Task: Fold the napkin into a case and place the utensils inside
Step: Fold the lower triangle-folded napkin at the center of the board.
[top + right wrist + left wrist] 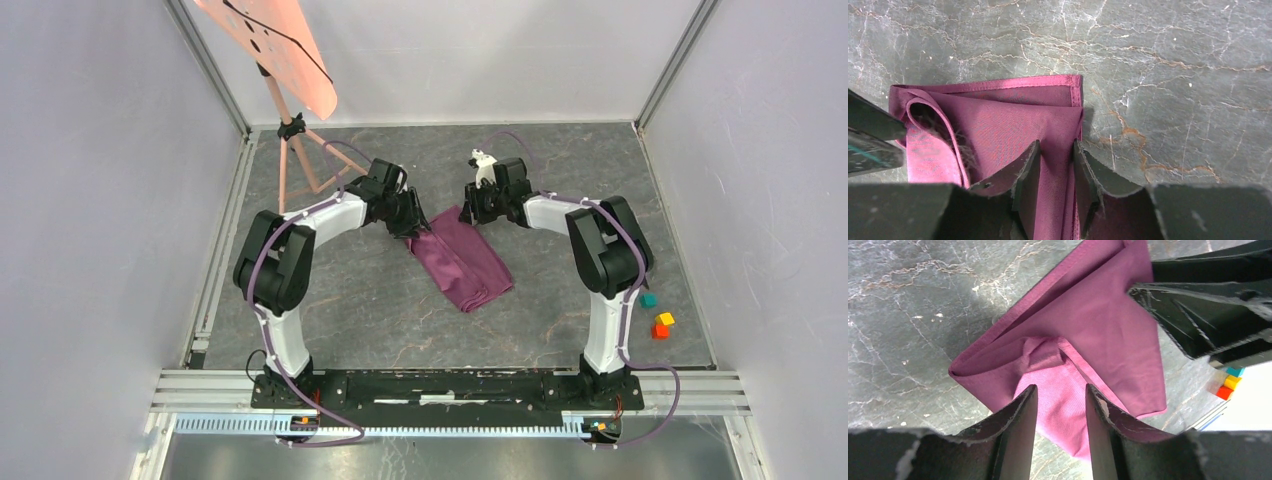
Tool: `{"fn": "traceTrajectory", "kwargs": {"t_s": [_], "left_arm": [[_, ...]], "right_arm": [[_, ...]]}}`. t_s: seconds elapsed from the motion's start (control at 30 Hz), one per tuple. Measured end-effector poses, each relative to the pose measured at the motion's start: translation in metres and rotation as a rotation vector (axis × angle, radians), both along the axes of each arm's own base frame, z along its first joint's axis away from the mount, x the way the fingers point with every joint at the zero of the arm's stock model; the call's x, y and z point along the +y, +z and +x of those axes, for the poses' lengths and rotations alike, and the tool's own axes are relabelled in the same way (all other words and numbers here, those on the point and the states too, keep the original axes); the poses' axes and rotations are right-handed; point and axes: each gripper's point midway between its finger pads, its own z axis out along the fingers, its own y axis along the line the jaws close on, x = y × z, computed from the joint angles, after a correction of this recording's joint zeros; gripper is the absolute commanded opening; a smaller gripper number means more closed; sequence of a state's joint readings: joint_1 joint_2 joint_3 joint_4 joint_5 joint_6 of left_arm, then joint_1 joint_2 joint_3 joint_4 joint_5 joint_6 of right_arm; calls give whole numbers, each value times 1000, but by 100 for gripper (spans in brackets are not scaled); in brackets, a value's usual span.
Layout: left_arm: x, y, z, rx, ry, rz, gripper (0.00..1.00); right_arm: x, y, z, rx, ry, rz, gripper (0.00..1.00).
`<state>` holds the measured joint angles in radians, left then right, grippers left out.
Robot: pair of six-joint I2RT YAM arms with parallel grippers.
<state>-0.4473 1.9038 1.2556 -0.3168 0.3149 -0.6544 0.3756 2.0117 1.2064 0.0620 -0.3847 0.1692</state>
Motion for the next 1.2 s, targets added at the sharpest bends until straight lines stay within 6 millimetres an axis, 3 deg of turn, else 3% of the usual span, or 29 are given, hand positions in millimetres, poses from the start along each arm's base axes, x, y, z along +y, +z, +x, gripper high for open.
{"fn": "traceTrajectory", "kwargs": {"t_s": [0.13, 0.33, 0.4, 0.53, 0.67, 0.83, 0.97, 1.1, 1.2], "left_arm": [[0, 14, 2, -31, 2, -9, 48], [7, 10, 0, -23, 15, 28, 49], [11, 7, -1, -21, 23, 46, 53], [21, 7, -7, -21, 42, 76, 61], [27, 18, -5, -54, 55, 85, 62], [30, 18, -4, -69, 46, 105, 63], [24, 18, 2, -66, 25, 96, 61], [20, 10, 8, -53, 13, 98, 59], [19, 3, 8, -42, 1, 104, 56]], "right_arm": [[3, -3, 1, 4, 14, 9, 28], [9, -2, 7, 3, 29, 24, 26], [10, -1, 10, -2, 30, 26, 31], [11, 4, 18, -12, 25, 16, 49], [-1, 6, 13, 10, -13, -42, 55], [-23, 33, -31, 23, -42, -88, 56], [-18, 52, -76, 14, 31, -28, 55], [-23, 25, -131, 117, 95, -14, 54], [-31, 6, -157, 191, 106, -22, 50]]}}
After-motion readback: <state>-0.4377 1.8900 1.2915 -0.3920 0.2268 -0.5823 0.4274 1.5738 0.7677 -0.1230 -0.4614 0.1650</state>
